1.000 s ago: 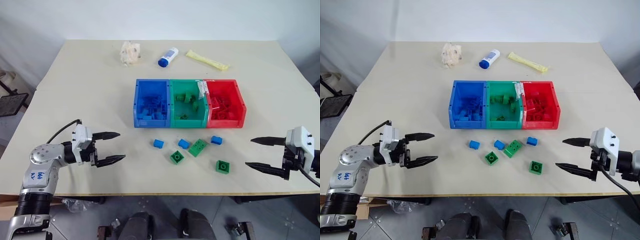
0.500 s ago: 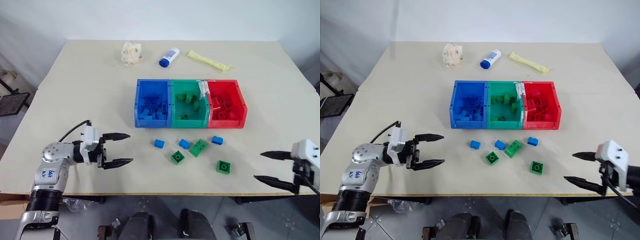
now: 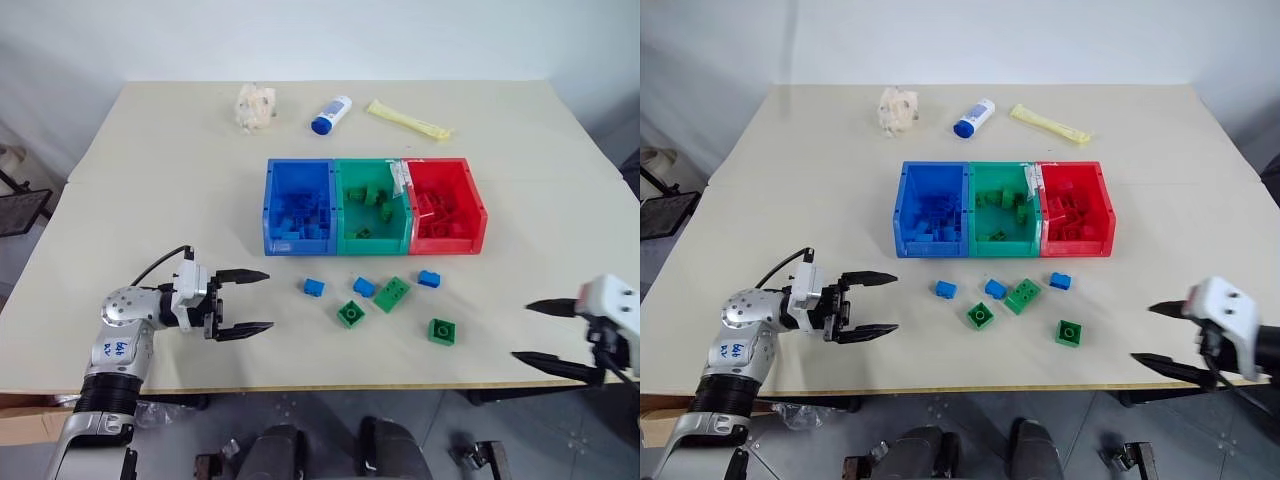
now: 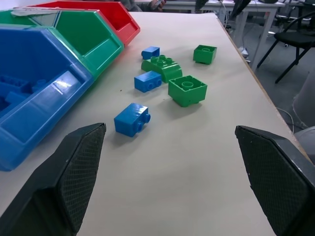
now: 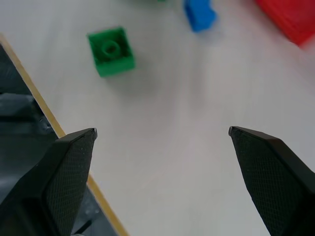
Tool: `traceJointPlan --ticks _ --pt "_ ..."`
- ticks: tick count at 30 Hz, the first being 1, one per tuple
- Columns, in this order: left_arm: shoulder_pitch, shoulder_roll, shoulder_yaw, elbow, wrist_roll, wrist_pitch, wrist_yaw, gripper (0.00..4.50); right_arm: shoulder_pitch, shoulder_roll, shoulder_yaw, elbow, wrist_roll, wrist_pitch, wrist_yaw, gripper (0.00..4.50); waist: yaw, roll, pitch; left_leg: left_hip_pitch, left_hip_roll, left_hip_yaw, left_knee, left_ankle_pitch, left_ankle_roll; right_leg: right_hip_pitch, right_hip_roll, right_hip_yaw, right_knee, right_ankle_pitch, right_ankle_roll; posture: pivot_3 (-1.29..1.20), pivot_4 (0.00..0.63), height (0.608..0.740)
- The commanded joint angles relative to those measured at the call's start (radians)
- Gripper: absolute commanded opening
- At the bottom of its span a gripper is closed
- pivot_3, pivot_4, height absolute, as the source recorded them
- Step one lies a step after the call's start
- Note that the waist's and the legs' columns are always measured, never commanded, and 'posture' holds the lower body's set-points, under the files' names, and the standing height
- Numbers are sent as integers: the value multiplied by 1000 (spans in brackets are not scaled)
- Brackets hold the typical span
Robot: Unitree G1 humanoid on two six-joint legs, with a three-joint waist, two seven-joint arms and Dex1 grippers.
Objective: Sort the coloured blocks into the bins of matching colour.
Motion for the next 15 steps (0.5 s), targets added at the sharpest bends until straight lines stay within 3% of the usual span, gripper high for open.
traceJointPlan --ticks 1,9,15 --pt "35 9 8 -79 -22 13 5 4473 -59 -33 85 -34 -4 36 -13 4500 3 0 0 -1 -1 -1 0 0 0 0 -1 0 0 0 0 0 150 740" --pt "129 26 31 -206 -48 68 43 4473 -315 12 372 39 -69 63 -54 4500 0 0 0 -1 -1 -3 2 0 0 1 -2 0 0 0 0 0 150 740" --pt "192 29 38 -282 -55 92 81 4473 -345 27 455 83 -97 51 -46 4500 2 0 0 -2 -2 -3 2 0 0 1 -3 -1 0 0 0 0 150 740"
